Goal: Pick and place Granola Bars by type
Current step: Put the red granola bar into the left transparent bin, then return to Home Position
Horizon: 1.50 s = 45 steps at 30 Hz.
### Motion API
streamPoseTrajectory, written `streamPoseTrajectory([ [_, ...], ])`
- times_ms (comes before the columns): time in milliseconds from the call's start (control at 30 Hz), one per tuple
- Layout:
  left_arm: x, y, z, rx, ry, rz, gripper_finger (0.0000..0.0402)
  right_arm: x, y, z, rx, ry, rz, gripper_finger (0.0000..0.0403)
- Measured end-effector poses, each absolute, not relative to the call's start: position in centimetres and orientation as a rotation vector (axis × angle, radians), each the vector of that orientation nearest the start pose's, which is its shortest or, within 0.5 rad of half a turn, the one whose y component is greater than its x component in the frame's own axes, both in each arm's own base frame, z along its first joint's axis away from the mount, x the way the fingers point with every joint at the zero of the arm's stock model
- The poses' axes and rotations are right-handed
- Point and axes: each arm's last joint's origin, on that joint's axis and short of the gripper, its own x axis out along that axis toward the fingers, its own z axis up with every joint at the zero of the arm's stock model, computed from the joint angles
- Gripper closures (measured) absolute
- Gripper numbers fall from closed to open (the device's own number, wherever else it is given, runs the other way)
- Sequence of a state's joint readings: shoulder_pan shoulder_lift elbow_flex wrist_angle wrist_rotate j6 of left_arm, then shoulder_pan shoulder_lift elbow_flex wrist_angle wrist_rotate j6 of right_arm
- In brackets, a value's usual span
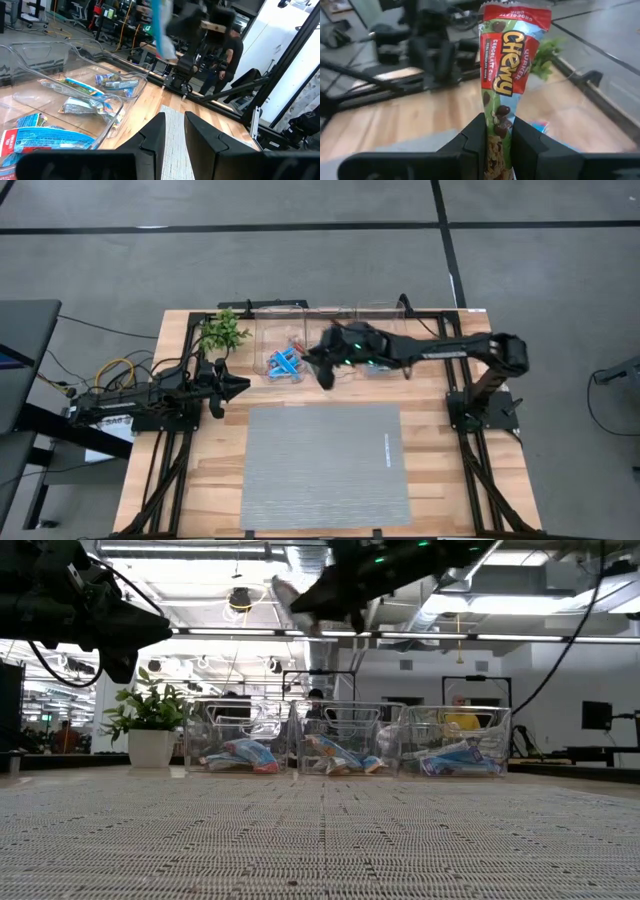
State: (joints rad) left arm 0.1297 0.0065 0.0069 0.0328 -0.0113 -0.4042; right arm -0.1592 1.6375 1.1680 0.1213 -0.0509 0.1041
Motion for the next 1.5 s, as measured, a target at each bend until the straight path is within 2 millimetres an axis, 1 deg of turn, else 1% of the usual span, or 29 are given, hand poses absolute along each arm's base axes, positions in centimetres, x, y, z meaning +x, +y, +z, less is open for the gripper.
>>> streamPoseTrajectory([
  [133,9.7,1.3,16.9,-0.401,-0.061,0.132,0.0339,39.9,-8.0,28.1,0.126,0.377,-0.161,0.0342],
  [333,9.7,1.3,16.8,-0.401,-0.061,0.133,0.0339,43.4,-10.7,27.9,0.136,0.478,-0.204,0.0342],
  [433,9.7,1.3,16.9,-0.401,-0.061,0.132,0.0339,44.6,-11.5,27.5,0.107,0.542,-0.202,0.0342],
  [600,9.7,1.3,16.9,-0.401,-0.061,0.132,0.0339,46.2,-11.9,26.3,0.089,0.607,-0.185,0.0342],
  [767,9.7,1.3,16.9,-0.401,-0.061,0.133,0.0339,46.8,-11.7,24.5,0.105,0.673,-0.155,0.0342],
  [833,9.7,1.3,16.8,-0.401,-0.061,0.133,0.0339,46.8,-11.6,24.2,0.109,0.694,-0.15,0.0342],
  [1033,9.7,1.3,16.8,-0.402,-0.061,0.132,0.0339,46.9,-11.5,24.4,0.098,0.678,-0.161,0.0342],
  [1133,9.7,1.3,16.9,-0.401,-0.061,0.132,0.0339,47.0,-11.6,24.5,0.098,0.669,-0.159,0.0333],
  [1233,9.7,1.3,16.9,-0.401,-0.061,0.132,0.0339,46.9,-11.6,24.4,0.084,0.673,-0.151,0.0307],
  [1367,9.7,1.3,16.9,-0.401,-0.062,0.132,0.0339,47.0,-11.6,24.5,0.069,0.671,-0.146,0.0255],
  [1500,9.7,1.3,16.9,-0.401,-0.061,0.132,0.0339,46.9,-11.6,24.5,0.092,0.669,-0.154,0.0208],
])
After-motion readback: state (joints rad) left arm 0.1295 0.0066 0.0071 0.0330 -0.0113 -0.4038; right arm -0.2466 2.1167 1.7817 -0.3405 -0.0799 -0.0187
